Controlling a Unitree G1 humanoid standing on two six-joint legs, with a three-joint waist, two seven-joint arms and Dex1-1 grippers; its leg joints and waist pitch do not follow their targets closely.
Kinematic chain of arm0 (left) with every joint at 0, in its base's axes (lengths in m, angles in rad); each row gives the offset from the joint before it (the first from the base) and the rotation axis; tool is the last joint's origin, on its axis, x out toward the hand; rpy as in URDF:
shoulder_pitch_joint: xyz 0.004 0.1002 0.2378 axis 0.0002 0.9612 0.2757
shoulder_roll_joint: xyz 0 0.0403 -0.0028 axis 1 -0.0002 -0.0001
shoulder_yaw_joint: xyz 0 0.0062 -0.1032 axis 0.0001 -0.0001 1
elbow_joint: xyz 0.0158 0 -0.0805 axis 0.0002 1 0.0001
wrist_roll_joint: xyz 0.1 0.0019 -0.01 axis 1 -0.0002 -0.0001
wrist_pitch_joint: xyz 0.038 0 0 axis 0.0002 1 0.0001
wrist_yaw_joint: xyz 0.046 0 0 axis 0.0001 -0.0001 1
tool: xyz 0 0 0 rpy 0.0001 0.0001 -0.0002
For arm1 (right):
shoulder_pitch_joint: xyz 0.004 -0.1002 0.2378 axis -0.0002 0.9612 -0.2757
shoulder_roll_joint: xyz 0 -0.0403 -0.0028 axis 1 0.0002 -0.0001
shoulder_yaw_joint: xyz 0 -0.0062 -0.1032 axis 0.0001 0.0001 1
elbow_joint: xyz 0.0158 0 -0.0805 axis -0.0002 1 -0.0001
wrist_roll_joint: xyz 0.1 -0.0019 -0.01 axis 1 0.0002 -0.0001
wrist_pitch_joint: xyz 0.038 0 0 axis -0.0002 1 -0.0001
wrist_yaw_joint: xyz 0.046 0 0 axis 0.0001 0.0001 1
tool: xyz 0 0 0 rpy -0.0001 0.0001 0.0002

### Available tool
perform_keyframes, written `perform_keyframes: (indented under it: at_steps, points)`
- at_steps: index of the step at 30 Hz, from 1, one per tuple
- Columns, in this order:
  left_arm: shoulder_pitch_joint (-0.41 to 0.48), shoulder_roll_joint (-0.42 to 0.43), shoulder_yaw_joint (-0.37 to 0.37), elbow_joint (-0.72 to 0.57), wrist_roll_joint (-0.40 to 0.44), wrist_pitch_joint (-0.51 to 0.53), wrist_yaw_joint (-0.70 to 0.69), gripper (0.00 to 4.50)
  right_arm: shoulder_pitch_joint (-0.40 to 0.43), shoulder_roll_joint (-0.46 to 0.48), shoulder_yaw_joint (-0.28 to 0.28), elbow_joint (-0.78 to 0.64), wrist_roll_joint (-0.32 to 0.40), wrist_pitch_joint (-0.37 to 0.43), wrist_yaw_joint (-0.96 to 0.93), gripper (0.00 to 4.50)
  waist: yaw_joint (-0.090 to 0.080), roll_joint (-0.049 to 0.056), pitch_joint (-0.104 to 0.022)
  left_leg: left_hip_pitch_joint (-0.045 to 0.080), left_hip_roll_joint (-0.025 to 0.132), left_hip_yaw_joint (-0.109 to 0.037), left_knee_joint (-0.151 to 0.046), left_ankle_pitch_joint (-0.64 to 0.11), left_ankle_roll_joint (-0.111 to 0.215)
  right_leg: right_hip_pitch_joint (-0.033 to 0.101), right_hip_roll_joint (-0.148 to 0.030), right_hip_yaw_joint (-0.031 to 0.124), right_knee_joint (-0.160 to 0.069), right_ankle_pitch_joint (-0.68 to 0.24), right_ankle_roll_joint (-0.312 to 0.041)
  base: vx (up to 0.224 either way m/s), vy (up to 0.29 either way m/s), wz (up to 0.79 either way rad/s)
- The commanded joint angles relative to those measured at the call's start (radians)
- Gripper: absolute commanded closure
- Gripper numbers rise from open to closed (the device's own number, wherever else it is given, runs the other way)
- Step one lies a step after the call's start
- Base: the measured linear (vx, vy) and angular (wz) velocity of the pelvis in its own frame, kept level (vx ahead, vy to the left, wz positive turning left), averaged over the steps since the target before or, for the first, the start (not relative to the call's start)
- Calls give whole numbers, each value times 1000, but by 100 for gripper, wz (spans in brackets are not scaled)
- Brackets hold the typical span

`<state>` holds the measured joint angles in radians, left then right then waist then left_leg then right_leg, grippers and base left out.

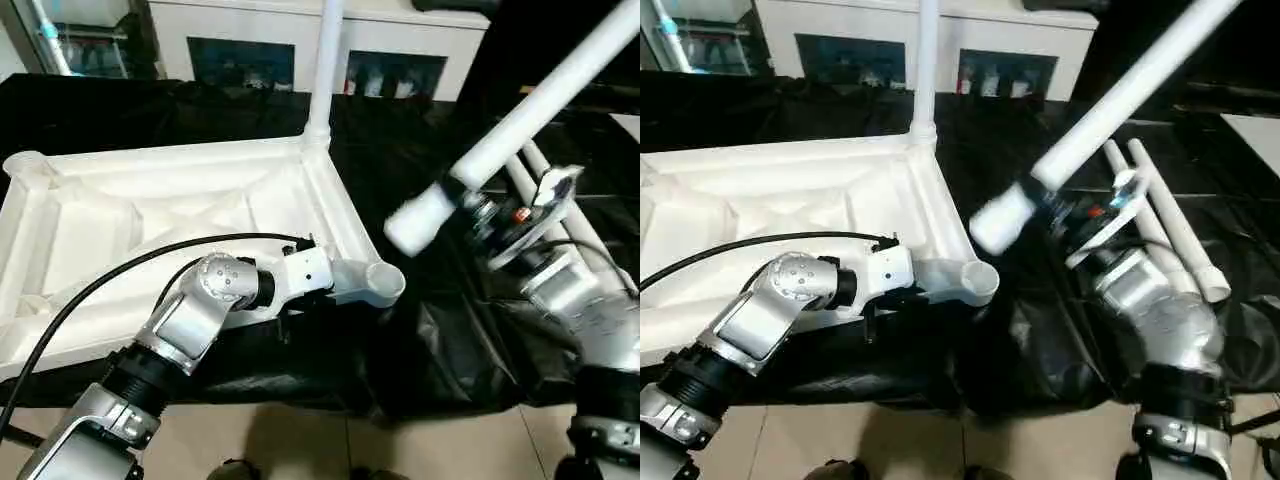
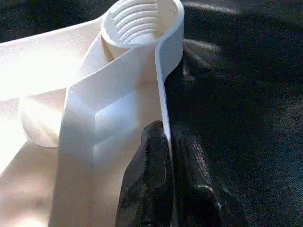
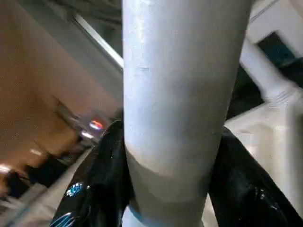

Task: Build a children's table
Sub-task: Insert table leg to table base

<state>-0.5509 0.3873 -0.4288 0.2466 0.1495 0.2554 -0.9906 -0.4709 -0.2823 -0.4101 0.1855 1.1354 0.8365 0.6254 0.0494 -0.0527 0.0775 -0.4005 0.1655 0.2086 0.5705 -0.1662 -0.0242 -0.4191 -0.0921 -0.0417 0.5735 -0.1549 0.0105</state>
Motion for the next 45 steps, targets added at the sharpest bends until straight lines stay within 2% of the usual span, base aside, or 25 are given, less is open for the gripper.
perform_keyframes:
  at_steps: [1, 2, 3, 4, 5, 8, 10, 12, 21, 22, 31, 36, 40, 43, 44, 45]
  points:
    - [8, 2, -8, 0, 2, -21, 4, 450, -11, 3, -43, -36, 82, 48, -39, 266, -3, -4, -58, 37, 68, -24, -71, -188, 36, 25, -55, 37, -59, -251, -194, 0, 0, 0]
    - [8, 1, -8, 0, 3, -19, 2, 450, -23, 25, -74, -39, 187, 65, -104, 266, 0, -5, -58, 36, 66, -21, -69, -161, 39, 27, -54, 37, -54, -217, -199, 0, 0, 0]
    - [8, 1, -8, 0, 3, -19, 2, 450, -23, 26, -76, -39, 191, 66, -107, 266, 1, -4, -58, 37, 67, -21, -69, -155, 41, 27, -55, 37, -53, -211, -201, 0, 0, 0]
    - [8, 1, -8, -1, 2, -18, 2, 450, -28, 35, -87, -40, 232, 67, -134, 266, 1, -3, -56, 37, 67, -21, -69, -154, 39, 26, -54, 36, -52, -209, -203, 0, 0, 0]
    - [7, 0, -8, -1, 2, -17, 2, 450, -36, 54, -105, -40, 297, 58, -178, 266, 2, -4, -57, 38, 67, -20, -70, -155, 36, 26, -54, 36, -52, -212, -203, 0, 0, 0]
    - [7, 1, -9, -2, 1, -16, 1, 450, -62, 102, -157, -40, 432, 36, -284, 266, 1, 0, -53, 39, 67, -20, -74, -186, 18, 21, -54, 36, -55, -255, -190, 0, 0, 0]
    - [7, 1, -9, -3, 1, -15, 1, 450, -65, 107, -162, -41, 445, 36, -295, 266, 0, 0, -52, 41, 66, -19, -75, -211, 3, 19, -52, 37, -58, -282, -176, 0, 0, 0]
    - [8, 2, -9, -4, 1, -14, 0, 450, -69, 114, -168, -46, 468, 38, -317, 266, 1, -2, -53, 38, 65, -19, -76, -210, -8, 20, -52, 37, -58, -281, -164, 0, 0, 0]
    - [9, 4, -9, -9, 2, -9, 0, 450, -76, 104, -171, -48, 555, 43, -401, 266, 1, -3, -51, 36, 64, -20, -77, -220, -17, 19, -53, 37, -61, -307, -143, 0, 0, 0]
    - [10, 5, -9, -10, 2, -8, 0, 450, -75, 103, -174, -49, 565, 44, -410, 266, 1, -5, -53, 37, 64, -20, -76, -220, -18, 19, -53, 37, -60, -306, -142, 0, 0, 0]
    - [12, 6, -10, -12, 3, -8, 0, 450, -65, 82, -163, -56, 592, 52, -426, 266, 2, -6, -54, 34, 63, -18, -75, -205, -12, 21, -53, 36, -58, -287, -143, 0, 0, 0]
    - [12, 7, -11, -11, 3, -9, -1, 450, -49, 69, -131, -83, 561, 65, -409, 266, 4, -4, -58, 34, 62, -17, -72, -178, -6, 23, -50, 36, -53, -250, -149, 0, 0, 0]
    - [11, 7, -11, -11, 3, -9, -2, 450, -48, 66, -121, -87, 550, 61, -411, 266, 4, -4, -58, 33, 61, -17, -71, -182, -3, 24, -52, 36, -54, -258, -157, 0, 0, 0]
    - [5, -2, -2, -3, 12, -14, 32, 450, -45, 54, -86, -101, 457, 30, -410, 266, 4, -5, -59, 33, 62, -17, -71, -176, -7, 25, -50, 35, -52, -253, -156, 0, 0, 0]
    - [-1, -12, 13, 5, 8, -16, 52, 450, -43, 31, -22, -125, 308, -21, -408, 266, 5, -4, -60, 32, 61, -17, -71, -168, -10, 25, -51, 35, -51, -247, -156, 0, 0, 0]
    - [-2, -12, 14, 5, 8, -16, 53, 400, -43, 29, -17, -126, 300, -25, -409, 266, 5, -6, -58, 30, 61, -17, -70, -163, -18, 24, -49, 34, -51, -250, -149, 0, 0, 0]
